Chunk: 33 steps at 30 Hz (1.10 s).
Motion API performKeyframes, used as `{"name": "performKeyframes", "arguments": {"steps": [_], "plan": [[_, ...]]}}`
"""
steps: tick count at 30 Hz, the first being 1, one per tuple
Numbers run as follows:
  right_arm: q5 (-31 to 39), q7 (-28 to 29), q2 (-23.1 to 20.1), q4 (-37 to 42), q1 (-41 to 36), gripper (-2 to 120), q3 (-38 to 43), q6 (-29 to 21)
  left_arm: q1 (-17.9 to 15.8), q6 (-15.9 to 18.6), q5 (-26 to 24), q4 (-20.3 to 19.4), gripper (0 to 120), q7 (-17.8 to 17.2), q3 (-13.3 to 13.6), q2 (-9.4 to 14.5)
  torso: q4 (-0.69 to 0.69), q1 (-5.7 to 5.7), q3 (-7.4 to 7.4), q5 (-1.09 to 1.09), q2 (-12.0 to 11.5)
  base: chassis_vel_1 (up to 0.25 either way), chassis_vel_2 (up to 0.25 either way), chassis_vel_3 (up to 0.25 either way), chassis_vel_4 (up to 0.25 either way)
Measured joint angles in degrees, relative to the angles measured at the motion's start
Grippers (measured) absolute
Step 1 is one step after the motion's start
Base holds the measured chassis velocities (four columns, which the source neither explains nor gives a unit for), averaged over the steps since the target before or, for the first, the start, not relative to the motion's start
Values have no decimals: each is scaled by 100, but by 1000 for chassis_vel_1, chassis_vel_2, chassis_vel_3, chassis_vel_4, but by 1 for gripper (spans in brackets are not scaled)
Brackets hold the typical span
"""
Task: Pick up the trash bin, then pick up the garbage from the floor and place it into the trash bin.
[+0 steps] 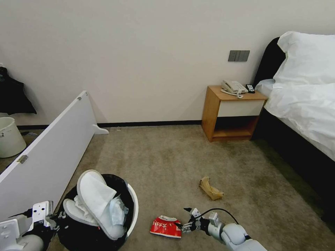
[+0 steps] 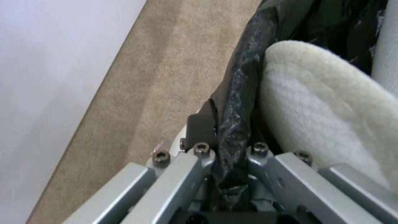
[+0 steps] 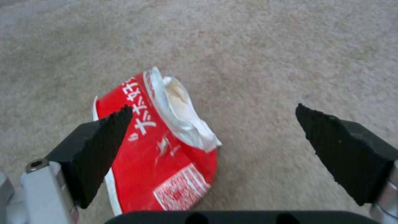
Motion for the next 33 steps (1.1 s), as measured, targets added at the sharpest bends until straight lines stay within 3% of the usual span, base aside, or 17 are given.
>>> {"name": "performKeyframes", "arguments": {"steps": [33], "plan": [[59, -130, 396, -840, 661, 100, -594, -154, 10, 0, -19, -86, 2, -5, -18, -12, 0, 0, 0, 0, 0, 0, 0, 0, 0]]}}
